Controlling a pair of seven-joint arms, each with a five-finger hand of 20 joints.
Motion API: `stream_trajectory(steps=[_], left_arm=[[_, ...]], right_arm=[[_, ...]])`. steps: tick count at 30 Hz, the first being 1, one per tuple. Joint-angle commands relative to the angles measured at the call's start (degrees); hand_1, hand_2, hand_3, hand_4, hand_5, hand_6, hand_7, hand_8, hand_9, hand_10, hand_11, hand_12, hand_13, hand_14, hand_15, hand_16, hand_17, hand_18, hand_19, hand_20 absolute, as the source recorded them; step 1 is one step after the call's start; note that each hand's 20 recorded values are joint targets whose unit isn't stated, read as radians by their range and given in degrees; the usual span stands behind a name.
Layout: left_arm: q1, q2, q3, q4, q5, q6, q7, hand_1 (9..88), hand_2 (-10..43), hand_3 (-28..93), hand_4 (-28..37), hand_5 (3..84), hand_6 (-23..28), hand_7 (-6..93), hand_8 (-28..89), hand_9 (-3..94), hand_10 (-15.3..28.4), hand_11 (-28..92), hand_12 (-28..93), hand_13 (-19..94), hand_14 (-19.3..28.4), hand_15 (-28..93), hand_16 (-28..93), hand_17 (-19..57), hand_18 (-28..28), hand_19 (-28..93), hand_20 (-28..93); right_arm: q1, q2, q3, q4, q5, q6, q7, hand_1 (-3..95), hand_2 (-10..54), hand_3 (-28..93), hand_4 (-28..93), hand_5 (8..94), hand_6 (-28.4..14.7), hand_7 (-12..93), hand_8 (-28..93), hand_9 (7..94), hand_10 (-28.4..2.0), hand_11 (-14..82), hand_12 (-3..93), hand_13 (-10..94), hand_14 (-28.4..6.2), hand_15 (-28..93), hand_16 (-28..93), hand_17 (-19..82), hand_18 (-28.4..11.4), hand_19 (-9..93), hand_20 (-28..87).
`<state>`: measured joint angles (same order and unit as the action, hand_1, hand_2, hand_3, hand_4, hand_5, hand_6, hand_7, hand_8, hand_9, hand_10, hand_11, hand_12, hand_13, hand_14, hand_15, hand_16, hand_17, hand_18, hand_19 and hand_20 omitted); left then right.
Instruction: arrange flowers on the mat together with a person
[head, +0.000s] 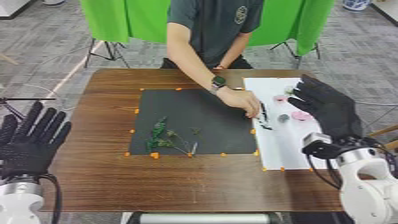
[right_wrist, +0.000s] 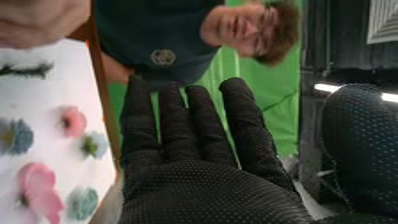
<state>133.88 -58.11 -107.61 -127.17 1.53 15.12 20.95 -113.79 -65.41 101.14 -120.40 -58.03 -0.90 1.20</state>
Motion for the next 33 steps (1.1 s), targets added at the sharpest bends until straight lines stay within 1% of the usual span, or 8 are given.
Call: stream_trajectory(steps=[1, 16, 18, 22, 24, 28, 31, 33], left_arm=[[0.6, -0.5, 0.38, -0.16, 0.34, -0.3, -0.69, 23.9, 13.5, 73, -28.3, 40.7, 7.0, 11.0, -11, 35.1, 14.8, 18, 6, 27, 13.4, 22, -6, -4.9, 13.1, 29, 11], [0.1, -0.51, 0.73, 0.03, 0.25, 0.05, -1.15, 24.0, 13.5, 73, -28.3, 41.3, 7.3, 11.5, -11, 36.0, 15.0, 18, 7, 28, 13.6, 23, -6, -5.0, 13.3, 29, 11], [0.0, -0.47, 0.75, 0.1, 0.15, 0.19, -1.3, 24.0, 13.5, 73, -28.3, 41.4, 7.3, 11.5, -11, 36.0, 15.0, 18, 7, 28, 13.7, 23, -6, -5.1, 13.3, 29, 11], [-0.2, -0.43, 0.74, 0.28, 0.24, 0.01, -1.75, 24.1, 13.6, 73, -28.3, 41.6, 7.3, 11.7, -11, 36.2, 15.2, 19, 7, 28, 13.9, 24, -6, -5.2, 13.4, 29, 12], [0.0, -0.45, 0.74, 0.2, 0.21, -0.15, -1.67, 24.1, 13.7, 73, -28.3, 41.8, 7.4, 12.0, -10, 36.5, 15.4, 19, 7, 28, 14.3, 24, -5, -5.3, 13.5, 30, 12], [-0.3, -0.39, 0.86, 0.31, 0.39, -0.11, -2.37, 23.9, 13.8, 73, -28.3, 41.9, 7.4, 12.2, -10, 36.9, 15.5, 19, 8, 29, 14.6, 24, -5, -5.4, 13.6, 30, 12], [-0.1, -0.48, 0.83, 0.25, 0.33, -0.32, -2.02, 23.7, 13.9, 73, -28.3, 42.6, 7.9, 12.1, -10, 37.1, 15.6, 19, 8, 29, 14.9, 25, -5, -5.3, 13.6, 30, 12], [0.1, -0.54, 0.83, 0.12, 0.22, -0.06, -1.9, 23.7, 14.0, 73, -28.3, 42.7, 7.9, 12.1, -10, 37.3, 15.6, 20, 8, 29, 14.9, 25, -5, -5.4, 13.6, 30, 12]], right_arm=[[-0.2, -0.4, -0.1, -0.4, -2.0, 0.2, -0.1, 13.2, 11.1, 81, -25, 39.3, -6.0, 9, -9, 34.6, -15.7, 4.0, 12.6, 29, -11.3, 10, 12, 16, -13.0, 30, 9], [1.1, 0.0, -1.7, 0.2, -12.1, 0.0, 0.6, 16.6, 8.0, 81, -24, 39.9, -6.0, 11, -10, 34.7, -15.7, 4.5, 12.8, 29, -11.0, 10, 13, 15, -13.1, 32, 9], [0.5, -0.3, -0.8, 0.1, -14.1, -0.6, 0.7, 17.3, 6.8, 81, -24, 39.9, -6.0, 11, -10, 34.7, -15.7, 4.5, 12.8, 29, -10.9, 10, 13, 15, -13.1, 32, 9], [1.2, 0.6, -1.7, -0.3, -22.0, 0.7, 2.7, 19.3, 5.0, 81, -24, 39.9, -6.0, 11, -10, 34.6, -15.8, 4.6, 12.9, 28, -10.8, 10, 13, 15, -13.2, 33, 10], [1.5, 0.4, -1.5, -0.2, -24.8, -0.9, 2.7, 19.8, 4.4, 81, -24, 39.8, -6.1, 12, -10, 34.0, -16.2, 4.9, 13.1, 28, -11.3, 11, 13, 15, -13.7, 34, 10], [3.0, 1.2, -3.1, 0.7, -27.5, -0.9, 3.2, 20.9, 3.4, 80, -23, 38.9, -6.4, 12, -10, 32.6, -16.6, 5.2, 13.3, 27, -11.8, 11, 13, 14, -14.2, 35, 10], [3.8, 1.4, -3.8, 1.2, -30.9, -1.2, 3.0, 21.6, 2.8, 80, -23, 38.3, -6.5, 12, -10, 32.0, -16.6, 5.2, 13.2, 26, -11.7, 11, 13, 14, -14.2, 35, 9], [4.3, 1.9, -4.3, 1.5, -33.1, -1.1, 3.3, 22.0, 2.3, 80, -23, 38.1, -6.5, 12, -10, 31.8, -16.6, 5.2, 13.2, 26, -11.7, 12, 12, 14, -14.1, 35, 9]])
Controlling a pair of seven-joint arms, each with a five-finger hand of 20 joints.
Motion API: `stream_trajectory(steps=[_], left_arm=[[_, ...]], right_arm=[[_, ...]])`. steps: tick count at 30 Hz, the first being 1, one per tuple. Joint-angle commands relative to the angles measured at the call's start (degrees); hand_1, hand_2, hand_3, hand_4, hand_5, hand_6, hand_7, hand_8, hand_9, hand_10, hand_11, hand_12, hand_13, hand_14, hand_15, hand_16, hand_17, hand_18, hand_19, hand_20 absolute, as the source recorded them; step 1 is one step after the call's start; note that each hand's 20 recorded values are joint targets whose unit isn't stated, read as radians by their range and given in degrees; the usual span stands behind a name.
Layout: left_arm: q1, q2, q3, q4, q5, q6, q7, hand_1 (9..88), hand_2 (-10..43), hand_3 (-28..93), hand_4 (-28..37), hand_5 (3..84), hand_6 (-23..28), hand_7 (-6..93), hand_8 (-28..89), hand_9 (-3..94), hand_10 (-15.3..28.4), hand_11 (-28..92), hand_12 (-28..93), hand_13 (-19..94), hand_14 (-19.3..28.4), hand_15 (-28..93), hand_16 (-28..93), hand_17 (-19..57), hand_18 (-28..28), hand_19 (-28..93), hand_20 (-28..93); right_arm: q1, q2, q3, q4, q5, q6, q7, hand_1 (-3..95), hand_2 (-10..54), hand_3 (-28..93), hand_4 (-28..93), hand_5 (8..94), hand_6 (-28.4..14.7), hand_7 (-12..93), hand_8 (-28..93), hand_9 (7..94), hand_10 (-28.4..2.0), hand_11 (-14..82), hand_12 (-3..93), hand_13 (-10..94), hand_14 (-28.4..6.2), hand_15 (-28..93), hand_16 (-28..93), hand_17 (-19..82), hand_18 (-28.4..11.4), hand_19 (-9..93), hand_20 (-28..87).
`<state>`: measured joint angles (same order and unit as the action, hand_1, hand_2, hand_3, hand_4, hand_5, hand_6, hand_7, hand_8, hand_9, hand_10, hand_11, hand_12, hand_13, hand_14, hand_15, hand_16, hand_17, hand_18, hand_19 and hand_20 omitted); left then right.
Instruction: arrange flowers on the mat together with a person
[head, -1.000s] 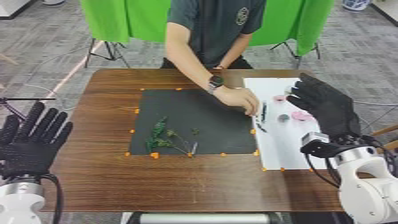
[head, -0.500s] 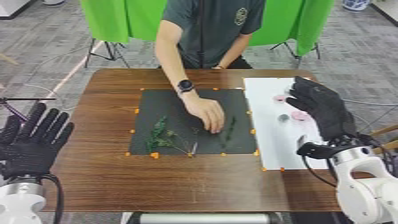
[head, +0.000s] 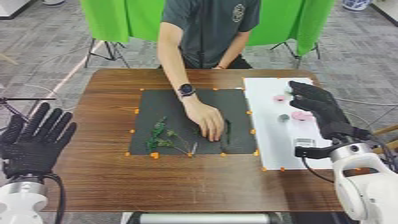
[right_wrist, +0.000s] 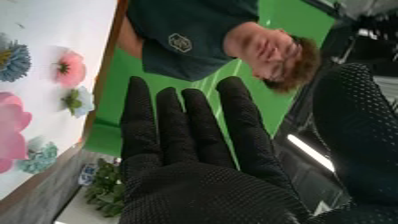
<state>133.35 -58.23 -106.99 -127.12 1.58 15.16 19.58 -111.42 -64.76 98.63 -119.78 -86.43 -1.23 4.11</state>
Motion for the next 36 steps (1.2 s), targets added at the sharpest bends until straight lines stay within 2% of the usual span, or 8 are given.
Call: stream_trajectory(steps=[1, 3, 13, 15, 18, 24, 33, 36], left_arm=[[1.0, -0.58, 0.09, -0.13, 0.05, -0.18, -0.42, 23.7, 14.0, 73, -28.3, 42.8, 7.9, 12.1, -10, 37.4, 15.7, 20, 8, 29, 14.9, 25, -5, -5.4, 13.6, 30, 12], [1.7, -0.93, 0.0, -0.51, 0.01, 0.15, -0.35, 23.6, 14.0, 73, -28.3, 42.9, 7.9, 11.9, -10, 37.5, 15.6, 20, 8, 29, 14.9, 25, -5, -5.4, 13.7, 30, 12], [1.5, -0.84, 0.26, -0.37, 0.07, -0.16, -0.15, 23.6, 14.0, 73, -28.3, 42.9, 7.9, 12.0, -10, 37.6, 15.7, 20, 8, 29, 15.0, 26, -5, -5.5, 13.8, 30, 12], [1.0, -0.91, 0.58, -0.16, 0.04, 0.04, -0.46, 23.6, 14.0, 73, -28.3, 42.9, 7.9, 12.1, -10, 37.6, 15.7, 20, 8, 29, 14.9, 25, -5, -5.5, 13.8, 30, 12], [1.6, -1.09, 0.54, -0.46, 0.18, 0.01, -0.24, 23.6, 14.0, 73, -28.3, 42.9, 7.9, 12.0, -10, 37.6, 15.7, 20, 8, 29, 15.0, 25, -5, -5.5, 13.8, 30, 12], [1.8, -1.12, 0.62, -0.58, 0.06, 0.02, 0.02, 23.9, 14.3, 73, -28.3, 42.8, 7.8, 12.1, -10, 37.7, 15.7, 20, 8, 29, 15.2, 26, -5, -5.5, 13.8, 30, 12], [1.4, -1.15, 0.78, -0.38, 0.05, 0.45, -0.24, 23.9, 14.3, 73, -28.3, 42.8, 7.8, 12.2, -10, 37.8, 15.7, 20, 8, 29, 15.5, 26, -5, -5.4, 13.8, 30, 12], [1.2, -1.16, 0.83, -0.33, 0.05, 0.71, -0.74, 24.0, 14.3, 73, -28.3, 42.8, 7.8, 12.3, -10, 37.8, 15.7, 20, 8, 29, 15.7, 27, -5, -5.4, 13.7, 30, 12]], right_arm=[[2.3, 1.7, -1.9, 1.2, -5.2, -1.0, 0.5, 22.2, 2.1, 80, -23, 38.1, -6.5, 12, -10, 31.7, -16.6, 5.3, 13.2, 26, -11.8, 12, 12, 14, -14.0, 35, 9], [3.2, 2.6, -1.9, 2.0, -5.3, -2.9, 0.7, 22.6, 1.9, 80, -23, 38.1, -6.6, 12, -10, 31.6, -16.6, 5.3, 13.2, 26, -11.6, 12, 12, 15, -12.5, 34, 8], [7.7, 7.8, -4.4, 5.1, -29.8, -3.8, 0.9, 27.1, -1.3, 80, -23, 37.5, -6.8, 13, -10, 30.9, -16.9, 5.8, 13.3, 25, -11.0, 14, 10, 15, -10.4, 34, 7], [8.0, 8.8, -5.4, 5.5, -37.8, -4.2, 2.4, 28.6, -3.2, 81, -24, 37.4, -6.6, 13, -10, 30.8, -16.8, 6.1, 13.3, 25, -11.0, 16, 10, 15, -10.3, 35, 7], [9.4, 10.1, -7.1, 7.0, -44.9, -5.0, 2.1, 32.9, -7.6, 82, -25, 37.0, -6.1, 15, -11, 30.9, -16.7, 6.8, 13.3, 26, -10.6, 18, 8, 16, -9.9, 36, 7], [12.8, 12.9, -11.9, 10.8, -55.4, -2.6, 2.4, 45.2, -9.5, 81, -28, 40.8, -3.4, 21, -15, 36.8, -13.4, 11.5, 11.6, 36, -6.2, 23, 4, 24, -8.2, 40, 3], [20.1, 15.7, -20.4, 17.0, -59.4, -5.4, 3.6, 47.8, -9.5, 80, -28, 47.3, -0.9, 22, -16, 45.4, -11.2, 12.7, 13.2, 44, -5.3, 24, 7, 29, -9.2, 43, 5], [22.0, 16.3, -23.2, 19.9, -60.0, -3.7, 2.9, 49.0, -9.5, 79, -28, 48.9, -0.1, 23, -16, 48.0, -10.0, 13.6, 13.8, 47, -5.3, 26, 10, 30, -9.8, 45, 6]])
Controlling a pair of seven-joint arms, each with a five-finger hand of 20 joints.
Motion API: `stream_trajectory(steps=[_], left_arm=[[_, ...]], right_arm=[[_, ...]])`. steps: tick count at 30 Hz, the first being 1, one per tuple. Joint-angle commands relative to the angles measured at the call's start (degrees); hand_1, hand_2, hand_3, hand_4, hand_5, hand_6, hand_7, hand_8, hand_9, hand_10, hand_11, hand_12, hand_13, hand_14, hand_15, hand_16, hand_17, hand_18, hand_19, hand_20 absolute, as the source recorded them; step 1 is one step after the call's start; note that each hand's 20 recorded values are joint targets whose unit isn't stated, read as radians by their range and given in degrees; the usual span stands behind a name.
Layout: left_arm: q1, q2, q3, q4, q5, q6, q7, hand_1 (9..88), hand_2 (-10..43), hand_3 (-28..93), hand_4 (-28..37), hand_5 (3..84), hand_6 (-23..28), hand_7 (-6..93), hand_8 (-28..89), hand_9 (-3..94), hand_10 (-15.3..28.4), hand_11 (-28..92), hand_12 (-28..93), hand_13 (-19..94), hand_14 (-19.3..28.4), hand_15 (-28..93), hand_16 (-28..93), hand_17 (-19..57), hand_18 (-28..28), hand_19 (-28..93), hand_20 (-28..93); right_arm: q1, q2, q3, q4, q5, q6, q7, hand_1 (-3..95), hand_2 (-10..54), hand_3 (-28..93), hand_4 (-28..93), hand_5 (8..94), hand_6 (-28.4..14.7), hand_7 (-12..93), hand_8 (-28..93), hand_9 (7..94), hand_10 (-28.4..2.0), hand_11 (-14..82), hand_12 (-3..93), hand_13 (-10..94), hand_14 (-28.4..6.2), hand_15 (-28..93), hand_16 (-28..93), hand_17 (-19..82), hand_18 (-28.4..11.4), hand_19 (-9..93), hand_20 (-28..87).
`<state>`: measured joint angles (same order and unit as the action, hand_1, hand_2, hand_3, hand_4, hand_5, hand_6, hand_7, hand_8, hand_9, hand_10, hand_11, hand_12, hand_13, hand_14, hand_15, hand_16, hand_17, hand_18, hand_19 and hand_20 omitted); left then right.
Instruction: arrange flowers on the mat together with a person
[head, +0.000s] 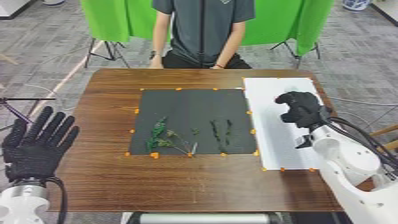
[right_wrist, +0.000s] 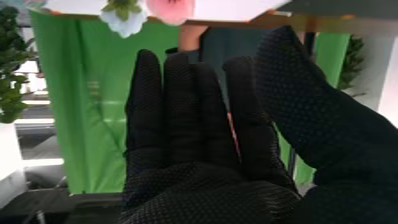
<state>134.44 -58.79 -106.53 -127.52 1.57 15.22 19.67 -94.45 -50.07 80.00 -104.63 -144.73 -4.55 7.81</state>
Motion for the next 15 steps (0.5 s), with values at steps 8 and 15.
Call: stream_trajectory(steps=[8, 15], left_arm=[[-0.5, -0.32, 0.67, 0.51, 0.06, 0.63, -1.59, 24.3, 14.2, 73, -28.3, 42.9, 8.0, 12.2, -10, 37.7, 16.0, 20, 9, 29, 16.3, 29, -5, -5.4, 13.6, 30, 12], [-1.7, 0.24, 0.82, 1.06, 0.01, 0.42, -1.99, 24.4, 14.1, 73, -28.3, 42.9, 8.0, 12.2, -10, 37.7, 16.0, 20, 9, 29, 16.6, 31, -5, -5.6, 13.8, 31, 12]], right_arm=[[5.4, 1.5, -6.0, 5.6, -2.9, -4.7, 2.9, 51.8, -9.5, 74, -28, 50.5, 0.7, 24, -17, 49.7, -9.4, 13.6, 14.1, 51, -5.5, 27, 13, 31, -11.1, 52, 11], [3.5, 1.5, -6.3, 6.1, -1.1, -3.7, 3.1, 53.4, -9.5, 70, -28, 48.7, 0.2, 23, -16, 48.9, -10.4, 13.2, 14.8, 52, -5.5, 31, 15, 33, -11.3, 61, 15]])
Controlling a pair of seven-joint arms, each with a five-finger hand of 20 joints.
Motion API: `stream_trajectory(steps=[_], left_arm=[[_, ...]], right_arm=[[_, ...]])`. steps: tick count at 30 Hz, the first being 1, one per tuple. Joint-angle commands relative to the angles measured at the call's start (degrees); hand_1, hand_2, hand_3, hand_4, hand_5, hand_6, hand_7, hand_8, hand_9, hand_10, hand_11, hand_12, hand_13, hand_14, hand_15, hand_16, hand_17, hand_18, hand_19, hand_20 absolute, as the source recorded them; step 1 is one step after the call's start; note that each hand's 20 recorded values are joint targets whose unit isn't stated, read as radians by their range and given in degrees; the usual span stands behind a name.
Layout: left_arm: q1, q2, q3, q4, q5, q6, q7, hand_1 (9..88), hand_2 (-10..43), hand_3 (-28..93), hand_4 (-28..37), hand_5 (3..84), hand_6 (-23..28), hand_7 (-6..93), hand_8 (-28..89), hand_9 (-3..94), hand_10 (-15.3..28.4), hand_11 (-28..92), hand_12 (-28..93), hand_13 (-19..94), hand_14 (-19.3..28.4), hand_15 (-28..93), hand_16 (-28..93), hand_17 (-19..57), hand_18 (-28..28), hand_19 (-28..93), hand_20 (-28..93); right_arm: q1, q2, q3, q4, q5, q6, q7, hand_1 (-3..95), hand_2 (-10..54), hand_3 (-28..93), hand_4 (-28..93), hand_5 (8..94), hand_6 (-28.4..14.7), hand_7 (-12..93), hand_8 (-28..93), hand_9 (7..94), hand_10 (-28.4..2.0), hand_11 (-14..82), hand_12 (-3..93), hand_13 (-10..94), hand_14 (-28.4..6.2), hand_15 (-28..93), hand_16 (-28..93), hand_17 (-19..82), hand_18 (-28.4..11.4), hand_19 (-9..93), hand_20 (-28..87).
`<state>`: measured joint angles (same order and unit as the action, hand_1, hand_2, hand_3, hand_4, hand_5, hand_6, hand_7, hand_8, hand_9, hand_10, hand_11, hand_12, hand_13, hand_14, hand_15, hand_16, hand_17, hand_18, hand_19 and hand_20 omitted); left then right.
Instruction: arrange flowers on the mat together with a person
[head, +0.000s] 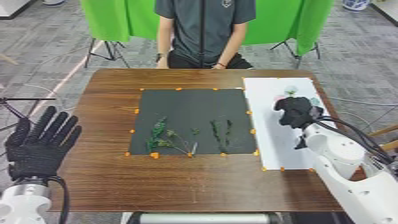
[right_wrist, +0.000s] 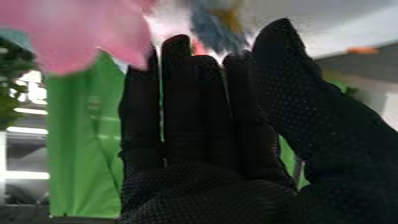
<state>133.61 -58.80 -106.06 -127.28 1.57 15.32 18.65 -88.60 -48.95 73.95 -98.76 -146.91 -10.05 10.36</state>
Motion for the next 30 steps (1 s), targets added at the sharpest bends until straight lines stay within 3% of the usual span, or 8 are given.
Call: stream_trajectory(steps=[1, 3, 7, 8, 13, 20, 24, 30], left_arm=[[-0.8, 0.33, 0.24, 0.74, 0.09, 0.43, -0.98, 24.4, 14.1, 73, -28.3, 42.9, 8.0, 12.2, -10, 37.7, 16.0, 20, 9, 29, 16.6, 31, -5, -5.6, 13.9, 32, 12], [-0.7, 0.28, 0.11, 0.65, -0.02, 0.36, -0.77, 24.4, 14.1, 73, -28.3, 42.9, 8.1, 12.2, -10, 37.7, 16.0, 21, 9, 29, 16.8, 32, -5, -5.5, 14.0, 32, 13], [-0.8, 0.25, 0.49, 0.68, -0.18, 0.29, -0.82, 24.5, 14.1, 73, -28.3, 43.0, 8.2, 12.1, -10, 37.7, 16.0, 21, 9, 29, 16.9, 32, -6, -5.5, 14.1, 32, 13], [-0.8, 0.25, 0.57, 0.71, -0.16, 0.21, -0.91, 24.5, 14.1, 73, -28.3, 43.0, 8.2, 12.1, -10, 37.7, 16.0, 21, 9, 29, 16.8, 32, -6, -5.5, 14.1, 32, 13], [-0.8, 0.3, 0.53, 0.79, -0.08, 0.43, -1.04, 24.6, 14.1, 73, -28.3, 43.0, 8.2, 12.1, -10, 37.8, 16.0, 21, 9, 29, 16.8, 33, -6, -5.4, 14.1, 32, 13], [-0.7, 0.22, 0.26, 0.91, -0.04, 0.25, -1.04, 24.7, 14.1, 73, -28.3, 43.0, 8.2, 12.1, -10, 37.9, 16.0, 21, 9, 29, 16.8, 33, -6, -5.4, 14.1, 32, 13], [0.8, -0.29, -0.19, 0.42, -0.23, 0.51, -0.56, 24.7, 14.0, 73, -28.3, 43.0, 8.2, 12.1, -10, 37.9, 16.1, 21, 9, 29, 16.8, 33, -6, -5.4, 14.1, 32, 13], [1.2, 0.07, -0.39, 0.77, -0.96, 0.76, -0.48, 23.5, 15.5, 71, -28.3, 43.1, 8.2, 11.9, -10, 37.8, 16.3, 20, 8, 29, 16.6, 32, -6, -5.4, 14.1, 32, 12]], right_arm=[[-2.5, 0.2, -0.5, 0.3, 1.6, 2.6, 0.6, 55.3, -9.5, 68, -28, 48.7, 0.4, 23, -16, 49.9, -10.1, 14.0, 15.2, 54, -5.1, 33, 16, 34, -11.1, 62, 17], [-2.3, 0.0, -1.3, 0.8, 2.2, 4.5, 0.8, 57.2, -9.5, 66, -28, 50.3, 0.6, 25, -16, 51.8, -9.6, 15.4, 16.0, 57, -4.3, 37, 17, 36, -10.5, 64, 20], [-3.5, 0.2, -2.0, 0.9, 3.6, 10.3, 0.9, 72.9, -9.5, 39, -28, 55.6, 2.0, 31, -17, 58.0, -7.9, 22.2, 18.6, 63, 0.3, 34, 34, 40, -9.5, 65, 27], [-3.7, 0.3, -2.1, 0.8, 3.9, 11.2, 0.9, 73.4, -9.5, 39, -28, 57.3, 2.8, 35, -16, 60.2, -7.7, 24.5, 20.4, 65, 0.7, 34, 37, 42, -9.6, 67, 29], [-5.1, 0.7, -1.6, -0.4, 5.3, 14.3, 0.6, 70.3, -9.5, 49, -28, 58.5, 2.8, 48, -2, 72.0, -6.3, 13.1, 42.7, 70, 1.6, 35, 42, 47, -8.3, 69, 32], [-4.1, 1.5, -2.6, -5.7, 6.3, 18.4, 0.1, 68.2, -9.5, 53, -28, 59.3, 2.5, 50, -2, 73.0, -6.5, 13.9, 44.2, 71, 1.3, 35, 43, 48, -8.3, 69, 32], [-1.1, -0.3, -4.5, -9.6, 7.4, 16.6, -2.3, 67.3, -9.5, 56, -28, 59.2, 2.5, 49, -2, 72.7, -6.7, 13.9, 44.5, 71, 1.3, 34, 43, 48, -8.2, 69, 32], [10.4, -6.6, -13.5, -9.3, 9.4, 13.6, -4.4, 65.5, -9.5, 59, -28, 58.8, 2.0, 48, -2, 72.1, -6.9, 13.6, 44.6, 71, 1.4, 34, 43, 48, -7.9, 69, 32]])
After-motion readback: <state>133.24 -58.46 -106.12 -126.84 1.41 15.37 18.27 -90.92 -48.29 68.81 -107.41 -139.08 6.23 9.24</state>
